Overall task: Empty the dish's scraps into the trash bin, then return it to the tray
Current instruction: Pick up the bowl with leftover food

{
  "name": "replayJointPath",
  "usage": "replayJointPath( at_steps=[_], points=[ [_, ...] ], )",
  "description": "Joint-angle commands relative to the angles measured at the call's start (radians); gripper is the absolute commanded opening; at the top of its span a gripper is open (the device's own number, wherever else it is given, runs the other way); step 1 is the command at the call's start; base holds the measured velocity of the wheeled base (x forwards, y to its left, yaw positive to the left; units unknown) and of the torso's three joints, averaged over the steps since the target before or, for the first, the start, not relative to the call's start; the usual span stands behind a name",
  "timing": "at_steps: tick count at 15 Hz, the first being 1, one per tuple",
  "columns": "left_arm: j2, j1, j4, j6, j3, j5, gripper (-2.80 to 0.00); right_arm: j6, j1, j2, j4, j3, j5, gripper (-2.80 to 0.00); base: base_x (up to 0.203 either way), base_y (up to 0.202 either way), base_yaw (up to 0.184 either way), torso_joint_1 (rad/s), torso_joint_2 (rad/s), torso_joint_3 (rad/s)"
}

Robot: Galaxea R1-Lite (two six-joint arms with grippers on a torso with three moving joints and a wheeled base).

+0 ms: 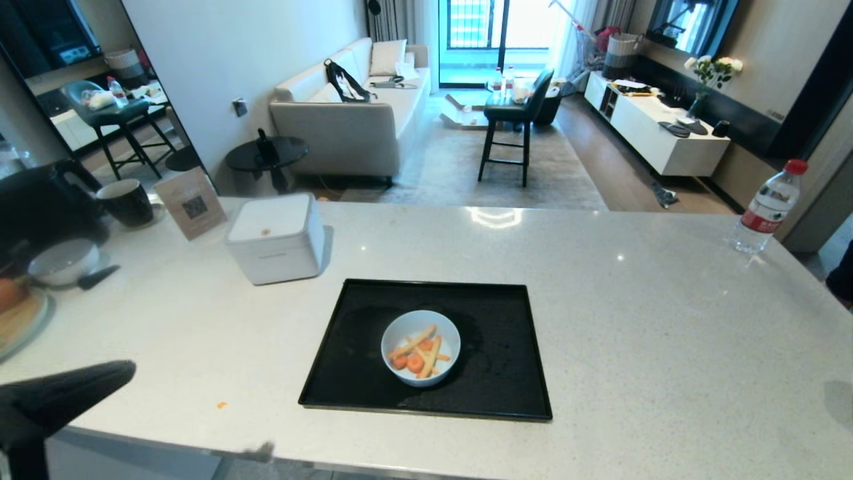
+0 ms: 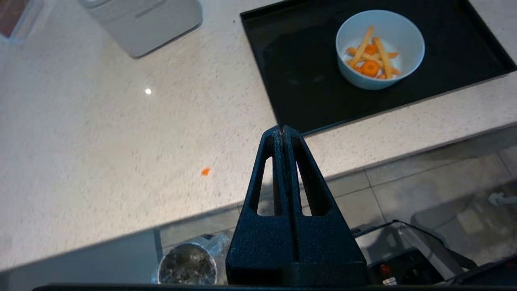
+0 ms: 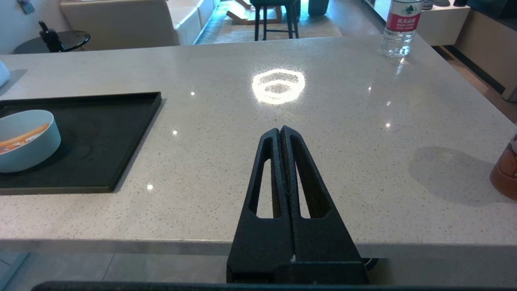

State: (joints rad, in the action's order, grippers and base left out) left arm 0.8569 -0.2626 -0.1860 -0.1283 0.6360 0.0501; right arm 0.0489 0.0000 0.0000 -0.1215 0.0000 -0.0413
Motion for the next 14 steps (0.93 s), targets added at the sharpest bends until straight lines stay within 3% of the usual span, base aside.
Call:
replayJointPath(
  at_steps=[1,6,7,8,11,14],
  points=[
    [0.168,-0.031,0.024,-0.003,0.052,0.007,-2.8,0.0,0.0,0.0,-0.001,0.0,0.0,-2.8,0.0,0.0,0.0,0.0,0.0,0.0],
    [0.438,-0.116,0.267,-0.002,0.092,0.01,-2.8,0.0,0.0,0.0,-0.001,0.0,0.0,-2.8,0.0,0.0,0.0,0.0,0.0,0.0],
    [0.472,-0.122,0.309,0.001,0.091,0.012,-2.15,0.0,0.0,0.0,-0.001,0.0,0.0,-2.8,0.0,0.0,0.0,0.0,0.0,0.0],
    [0.505,-0.123,0.331,0.0,0.092,0.014,0.0,0.0,0.0,0.0,-0.001,0.0,0.0,-2.8,0.0,0.0,0.0,0.0,0.0,0.0],
    [0.609,-0.132,0.417,-0.004,0.119,0.008,0.0,0.0,0.0,0.0,-0.001,0.0,0.0,-2.8,0.0,0.0,0.0,0.0,0.0,0.0],
    [0.718,-0.174,0.427,-0.005,0.206,-0.037,0.0,-0.001,0.0,0.0,-0.001,0.0,0.0,-2.8,0.0,0.0,0.0,0.0,0.0,0.0]
  ],
)
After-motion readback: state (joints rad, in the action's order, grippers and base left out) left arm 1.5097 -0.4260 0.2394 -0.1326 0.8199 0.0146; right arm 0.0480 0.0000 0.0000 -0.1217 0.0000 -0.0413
